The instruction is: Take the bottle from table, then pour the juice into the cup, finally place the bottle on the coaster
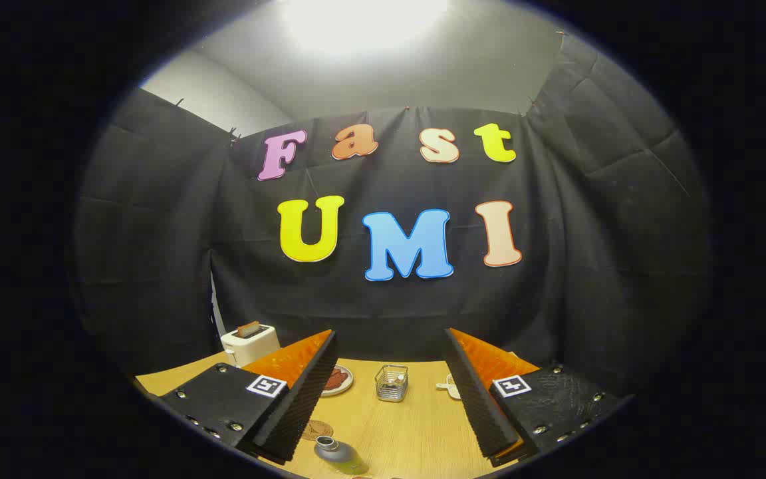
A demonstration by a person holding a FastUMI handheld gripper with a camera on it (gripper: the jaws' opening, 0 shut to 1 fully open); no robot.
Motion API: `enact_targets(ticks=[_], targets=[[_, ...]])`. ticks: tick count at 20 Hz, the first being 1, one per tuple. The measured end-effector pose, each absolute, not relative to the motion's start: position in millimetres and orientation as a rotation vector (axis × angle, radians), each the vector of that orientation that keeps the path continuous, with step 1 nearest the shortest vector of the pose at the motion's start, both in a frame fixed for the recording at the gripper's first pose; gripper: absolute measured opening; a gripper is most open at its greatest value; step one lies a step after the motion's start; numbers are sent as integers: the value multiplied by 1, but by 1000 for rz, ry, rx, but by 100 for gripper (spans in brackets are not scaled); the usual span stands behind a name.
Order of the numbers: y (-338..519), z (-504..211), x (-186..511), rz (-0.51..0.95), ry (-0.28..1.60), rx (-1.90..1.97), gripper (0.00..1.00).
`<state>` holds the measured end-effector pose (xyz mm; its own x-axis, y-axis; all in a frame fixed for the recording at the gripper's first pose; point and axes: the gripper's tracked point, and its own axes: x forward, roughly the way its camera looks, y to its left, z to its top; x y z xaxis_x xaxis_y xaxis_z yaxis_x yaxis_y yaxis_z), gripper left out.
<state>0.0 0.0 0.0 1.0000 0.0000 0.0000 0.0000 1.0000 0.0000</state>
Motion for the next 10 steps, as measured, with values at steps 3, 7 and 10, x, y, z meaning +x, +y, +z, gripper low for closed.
enact_targets(ticks=[3, 7, 10], targets=[[2, 2, 0, -6, -5, -22, 97], [9, 1, -1, 5, -8, -22, 97], [11, -1, 0, 9, -5, -27, 97]])
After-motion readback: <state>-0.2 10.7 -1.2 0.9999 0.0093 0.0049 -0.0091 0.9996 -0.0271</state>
